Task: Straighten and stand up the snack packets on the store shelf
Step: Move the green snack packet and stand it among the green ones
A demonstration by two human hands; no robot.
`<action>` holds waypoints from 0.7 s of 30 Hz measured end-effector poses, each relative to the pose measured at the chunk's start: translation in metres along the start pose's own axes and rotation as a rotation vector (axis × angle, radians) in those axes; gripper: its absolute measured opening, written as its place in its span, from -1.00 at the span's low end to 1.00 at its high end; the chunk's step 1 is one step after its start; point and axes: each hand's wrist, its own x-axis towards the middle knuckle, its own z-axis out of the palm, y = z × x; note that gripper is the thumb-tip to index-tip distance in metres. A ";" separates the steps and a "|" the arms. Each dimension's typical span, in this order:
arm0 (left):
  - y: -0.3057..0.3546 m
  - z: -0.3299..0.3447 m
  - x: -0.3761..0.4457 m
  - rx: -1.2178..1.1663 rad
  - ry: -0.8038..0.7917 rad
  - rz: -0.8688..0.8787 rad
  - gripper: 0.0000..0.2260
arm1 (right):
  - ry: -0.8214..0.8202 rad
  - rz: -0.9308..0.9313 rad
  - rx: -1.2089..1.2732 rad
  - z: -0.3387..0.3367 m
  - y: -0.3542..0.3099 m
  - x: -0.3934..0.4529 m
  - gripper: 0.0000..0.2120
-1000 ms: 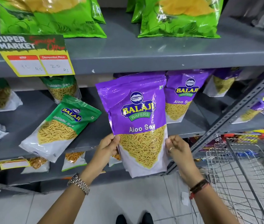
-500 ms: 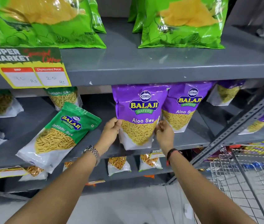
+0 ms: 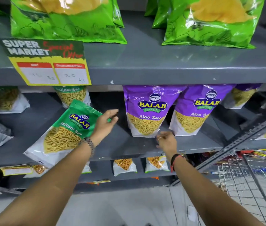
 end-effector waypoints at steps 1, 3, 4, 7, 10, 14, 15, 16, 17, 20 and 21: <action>-0.006 -0.020 -0.002 0.062 0.031 0.028 -0.72 | -0.052 0.044 0.032 0.005 0.004 -0.009 -0.82; -0.019 -0.066 -0.006 0.214 0.149 0.023 -0.72 | -0.153 0.106 0.112 0.024 0.004 -0.028 -0.82; -0.025 -0.088 -0.009 0.278 0.224 -0.013 -0.72 | -0.210 0.135 0.144 0.036 0.001 -0.038 -0.81; -0.047 -0.144 -0.017 0.394 0.372 -0.201 -0.73 | -0.404 0.219 0.204 0.088 -0.004 -0.058 -0.83; -0.068 -0.173 -0.024 0.307 0.326 -0.432 -0.81 | -0.562 0.309 0.310 0.141 -0.013 -0.080 -0.87; -0.101 -0.187 -0.025 0.103 0.215 -0.472 -0.78 | -0.609 0.394 0.400 0.199 -0.020 -0.102 -0.73; -0.111 -0.191 -0.024 0.080 0.192 -0.467 -0.78 | -0.609 0.405 0.398 0.210 -0.021 -0.106 -0.75; -0.118 -0.193 -0.026 0.065 0.181 -0.487 -0.79 | -0.600 0.408 0.382 0.218 -0.023 -0.109 -0.80; -0.118 -0.191 -0.030 0.051 0.179 -0.496 -0.78 | -0.569 0.403 0.360 0.223 -0.022 -0.112 -0.84; -0.099 -0.174 -0.060 0.178 0.266 -0.519 -0.64 | -0.467 0.383 0.358 0.217 -0.020 -0.118 -0.87; -0.092 -0.165 -0.070 0.205 0.316 -0.505 -0.66 | -0.451 0.370 0.358 0.210 -0.018 -0.119 -0.88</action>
